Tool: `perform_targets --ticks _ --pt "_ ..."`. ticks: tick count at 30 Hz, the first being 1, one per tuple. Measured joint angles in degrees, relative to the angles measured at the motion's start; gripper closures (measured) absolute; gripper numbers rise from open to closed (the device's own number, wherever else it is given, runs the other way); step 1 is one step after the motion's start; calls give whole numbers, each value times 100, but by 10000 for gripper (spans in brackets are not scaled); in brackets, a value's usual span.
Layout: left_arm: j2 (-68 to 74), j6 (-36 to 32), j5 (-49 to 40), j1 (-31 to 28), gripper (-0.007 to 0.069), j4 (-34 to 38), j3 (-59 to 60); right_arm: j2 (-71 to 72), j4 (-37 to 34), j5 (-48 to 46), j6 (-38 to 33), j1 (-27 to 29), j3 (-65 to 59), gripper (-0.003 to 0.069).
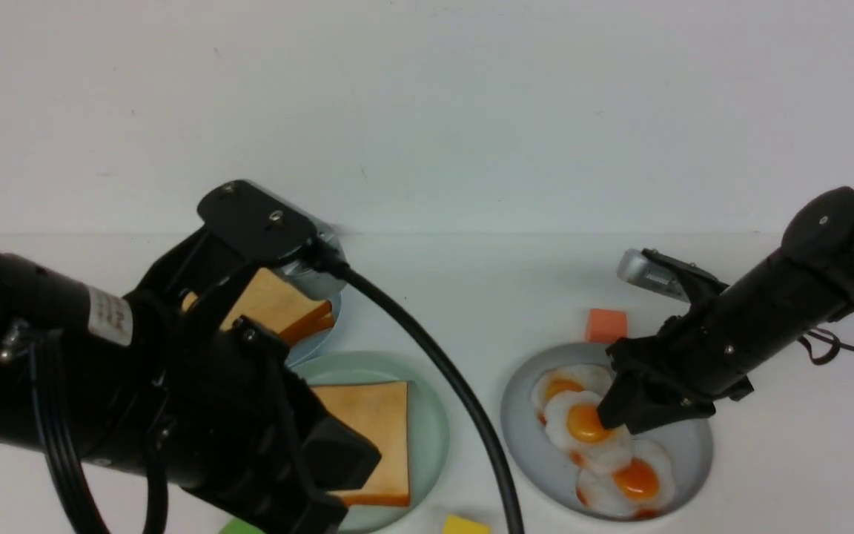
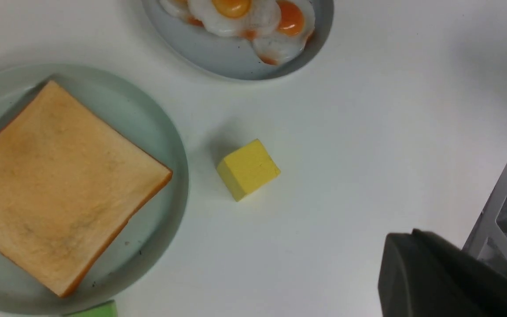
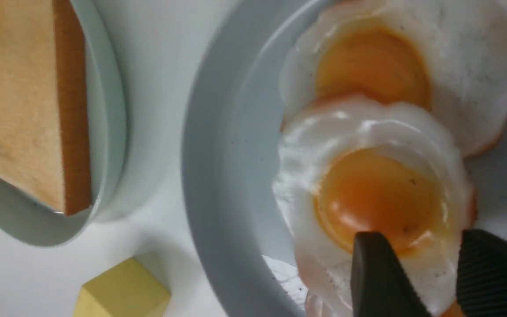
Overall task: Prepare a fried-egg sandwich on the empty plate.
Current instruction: Use the right arm to grab a fried egg
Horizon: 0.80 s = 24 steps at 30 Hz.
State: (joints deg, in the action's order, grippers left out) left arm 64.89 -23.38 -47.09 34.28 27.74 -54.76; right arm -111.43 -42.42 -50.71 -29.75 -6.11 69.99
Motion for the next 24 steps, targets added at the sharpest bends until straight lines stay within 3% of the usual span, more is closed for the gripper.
perform_targets --ticks 12,24 --pt "0 0 -24 0 637 0 0 -56 96 -414 -400 378 391 372" --pt "0 0 -18 0 633 0 0 -585 -392 -500 -774 378 391 372"
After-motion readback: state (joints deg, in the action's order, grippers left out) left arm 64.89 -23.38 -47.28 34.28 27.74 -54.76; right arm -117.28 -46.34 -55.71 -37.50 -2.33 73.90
